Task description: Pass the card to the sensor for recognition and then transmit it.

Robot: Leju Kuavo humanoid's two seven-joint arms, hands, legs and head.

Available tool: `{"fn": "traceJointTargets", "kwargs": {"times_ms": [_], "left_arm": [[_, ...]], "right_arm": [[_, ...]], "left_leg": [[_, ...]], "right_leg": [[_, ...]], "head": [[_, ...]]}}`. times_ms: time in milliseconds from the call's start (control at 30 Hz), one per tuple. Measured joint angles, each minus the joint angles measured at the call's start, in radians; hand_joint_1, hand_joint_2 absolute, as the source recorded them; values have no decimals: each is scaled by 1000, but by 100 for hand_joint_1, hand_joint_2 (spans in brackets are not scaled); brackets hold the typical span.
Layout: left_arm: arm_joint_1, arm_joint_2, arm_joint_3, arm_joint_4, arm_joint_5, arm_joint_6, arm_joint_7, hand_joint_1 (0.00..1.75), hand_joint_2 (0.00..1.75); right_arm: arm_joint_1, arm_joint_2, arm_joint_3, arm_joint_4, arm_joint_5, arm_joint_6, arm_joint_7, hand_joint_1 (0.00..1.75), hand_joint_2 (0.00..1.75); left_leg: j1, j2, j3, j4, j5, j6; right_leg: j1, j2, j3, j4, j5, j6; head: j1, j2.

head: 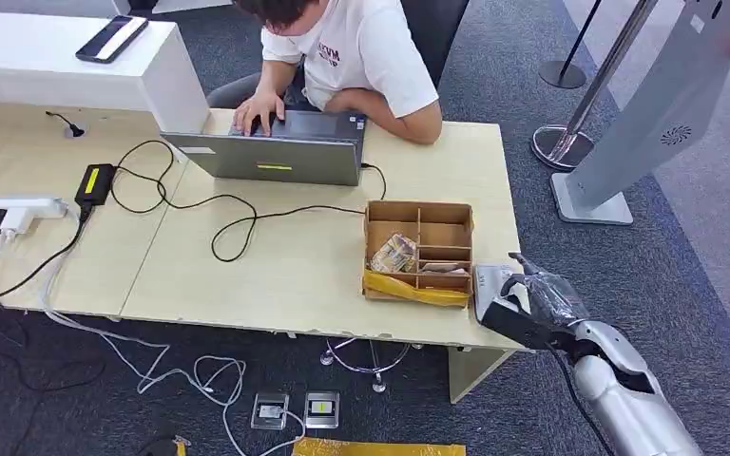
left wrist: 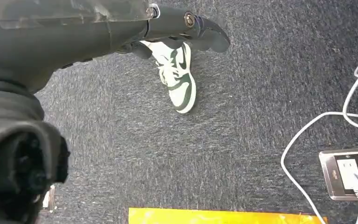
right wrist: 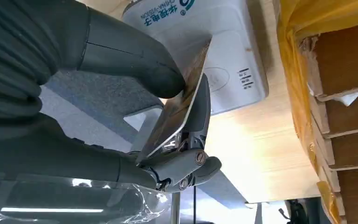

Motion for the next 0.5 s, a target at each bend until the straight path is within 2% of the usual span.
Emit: {"fn": "traceJointTargets", "kwargs": {"times_ms": [233, 500], "left_arm": [[-1, 0, 0, 0, 0, 0, 0, 0, 0], [-1, -2, 0, 0, 8, 2, 0, 0, 0]], "right_arm": [[0, 6, 4, 2, 1, -2, -2, 175, 175], [-6, 37, 19, 19, 9, -12, -19, 175, 175]], "left_leg": [[0, 0, 0, 0, 0, 0], [0, 0, 0, 0, 0, 0]], "right_leg": [[0, 0, 0, 0, 0, 0], [0, 0, 0, 0, 0, 0]], "head": [[0, 0], [0, 0]]}}
